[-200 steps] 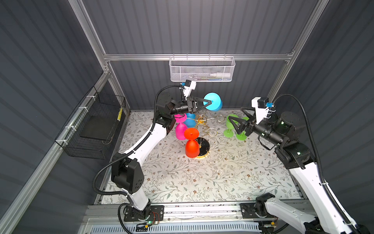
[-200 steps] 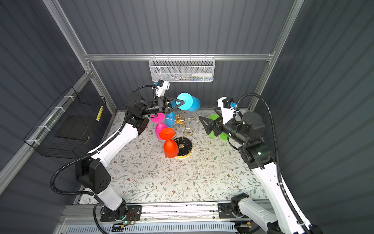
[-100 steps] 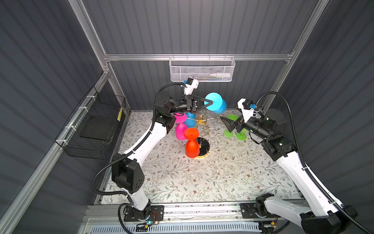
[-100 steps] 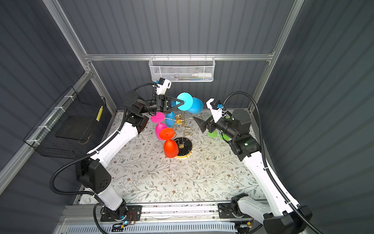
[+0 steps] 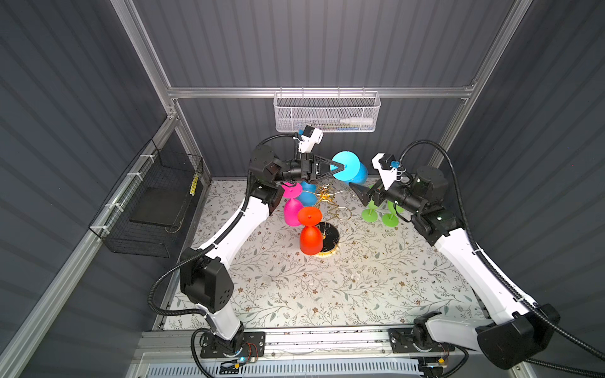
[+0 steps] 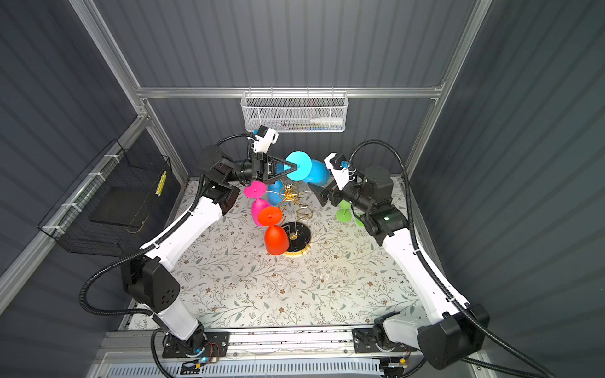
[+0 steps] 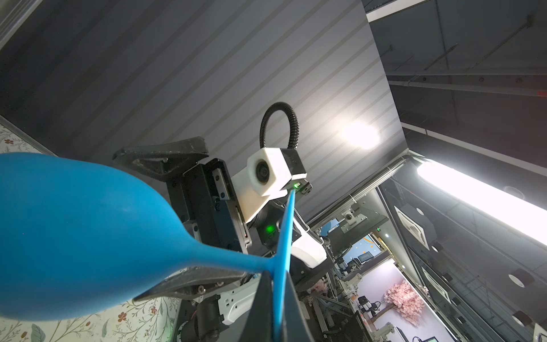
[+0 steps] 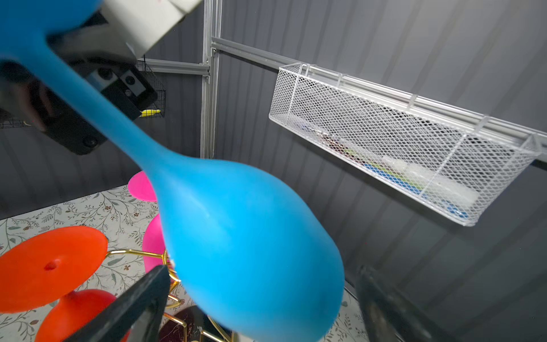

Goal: Take the wine glass off the wine glass rack
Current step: Pick up the wine glass from the wine glass rack.

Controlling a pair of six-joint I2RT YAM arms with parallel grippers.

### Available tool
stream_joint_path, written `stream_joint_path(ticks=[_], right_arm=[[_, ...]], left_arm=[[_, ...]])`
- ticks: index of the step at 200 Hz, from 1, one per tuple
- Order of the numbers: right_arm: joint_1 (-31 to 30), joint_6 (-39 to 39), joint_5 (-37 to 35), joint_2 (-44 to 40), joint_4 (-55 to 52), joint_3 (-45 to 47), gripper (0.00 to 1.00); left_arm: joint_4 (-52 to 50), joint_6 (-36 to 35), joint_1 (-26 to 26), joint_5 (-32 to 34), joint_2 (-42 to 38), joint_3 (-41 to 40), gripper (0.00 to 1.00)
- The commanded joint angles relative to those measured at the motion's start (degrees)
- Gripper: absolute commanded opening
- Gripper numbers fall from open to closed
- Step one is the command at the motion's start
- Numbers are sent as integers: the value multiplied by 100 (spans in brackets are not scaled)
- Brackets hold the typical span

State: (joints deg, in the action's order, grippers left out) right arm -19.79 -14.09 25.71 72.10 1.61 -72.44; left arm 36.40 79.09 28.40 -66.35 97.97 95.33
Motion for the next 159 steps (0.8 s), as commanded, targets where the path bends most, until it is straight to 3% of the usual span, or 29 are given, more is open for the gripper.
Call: stream_joint_path(ticks=[1,70,159], right_arm=[[-115,-113,54,114,145,-221,99],[-350,-274,-166,339,-11,-380,98],[-481,-489,-361,256,-360,-429,80]], left_arm=[[302,198,25,-181,-6,183,0],[953,773,25,-237,79,173,0],[1689,1420,25,-215,275,144,0]])
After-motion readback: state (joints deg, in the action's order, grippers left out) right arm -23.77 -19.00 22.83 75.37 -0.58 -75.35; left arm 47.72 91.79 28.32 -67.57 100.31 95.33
